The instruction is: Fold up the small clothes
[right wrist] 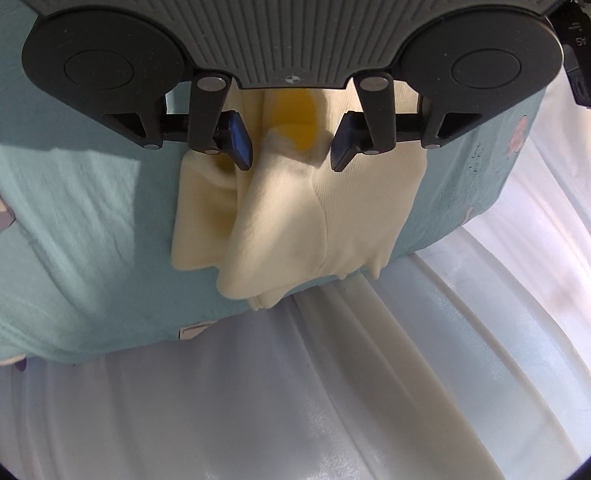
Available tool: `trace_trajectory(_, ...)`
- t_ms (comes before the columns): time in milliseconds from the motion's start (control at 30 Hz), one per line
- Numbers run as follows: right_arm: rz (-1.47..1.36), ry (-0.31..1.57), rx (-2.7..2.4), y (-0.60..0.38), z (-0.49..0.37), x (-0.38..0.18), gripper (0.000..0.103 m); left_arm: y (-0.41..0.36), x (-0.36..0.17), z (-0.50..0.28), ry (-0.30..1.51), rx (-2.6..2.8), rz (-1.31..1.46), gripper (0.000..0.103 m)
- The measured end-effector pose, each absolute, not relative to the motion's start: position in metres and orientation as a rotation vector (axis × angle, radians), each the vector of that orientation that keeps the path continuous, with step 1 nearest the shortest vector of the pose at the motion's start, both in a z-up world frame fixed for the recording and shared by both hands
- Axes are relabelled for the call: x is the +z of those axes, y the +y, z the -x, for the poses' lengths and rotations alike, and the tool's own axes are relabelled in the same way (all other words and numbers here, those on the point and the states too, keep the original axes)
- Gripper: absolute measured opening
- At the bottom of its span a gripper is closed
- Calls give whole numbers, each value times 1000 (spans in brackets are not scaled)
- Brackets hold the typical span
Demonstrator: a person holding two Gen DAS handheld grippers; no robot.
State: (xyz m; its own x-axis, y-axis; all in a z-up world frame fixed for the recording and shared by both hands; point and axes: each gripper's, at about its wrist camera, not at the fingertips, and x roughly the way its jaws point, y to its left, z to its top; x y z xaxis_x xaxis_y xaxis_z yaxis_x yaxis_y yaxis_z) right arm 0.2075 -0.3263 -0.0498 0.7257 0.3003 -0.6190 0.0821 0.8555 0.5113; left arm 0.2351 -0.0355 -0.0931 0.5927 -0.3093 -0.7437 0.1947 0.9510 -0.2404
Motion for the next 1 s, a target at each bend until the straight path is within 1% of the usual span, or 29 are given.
trace_trajectory(100,-627,814,156,-326,-211,-66,47,-36,-94,-238,890,-296,135,69)
trace_trajectory(133,-642,816,159,-325,-214,-70,44,-36,-94,-237,892,-298,134,69)
trace_trajectory(167,-648,816,160,-323,-215,-73,38,-36,-94,-237,893,-299,134,69)
trace_trajectory(200,-638,815,157,-320,-217,-74,20,-37,-94,-237,895,-299,132,69)
trace_trajectory(233,-608,807,159,-316,-219,-71,16,-37,-94,-236,897,-300,128,69)
trace_trajectory(333,-433,734,126,-296,-212,-49,13,-37,-92,-237,906,-306,123,69)
trace_trajectory(400,-410,677,117,-296,-204,-36,12,-35,-91,-236,907,-302,120,69)
trace_trajectory(467,-327,646,54,-295,-199,-28,11,-32,-89,-235,908,-297,118,70)
trace_trajectory(567,-266,714,-2,-297,-202,-41,11,-26,-86,-234,922,-319,137,72)
trace_trajectory(667,-198,733,-41,-297,-196,-50,8,-20,-81,-232,944,-340,157,72)
trace_trajectory(767,-239,767,-20,-308,-198,-54,9,-11,-74,-232,933,-348,189,72)
trace_trajectory(833,-267,786,13,-317,-200,-56,11,-6,-69,-235,911,-341,211,73)
trace_trajectory(867,-308,783,28,-323,-199,-55,15,-5,-66,-238,901,-341,222,73)
trace_trajectory(900,-365,773,46,-330,-196,-53,25,-3,-64,-241,894,-340,235,73)
trace_trajectory(933,-425,755,63,-340,-193,-50,32,0,-64,-244,889,-342,249,73)
trace_trajectory(967,-481,734,68,-349,-192,-48,35,1,-63,-247,884,-349,263,74)
trace_trajectory(1000,-536,716,64,-358,-190,-46,45,1,-62,-252,882,-358,276,74)
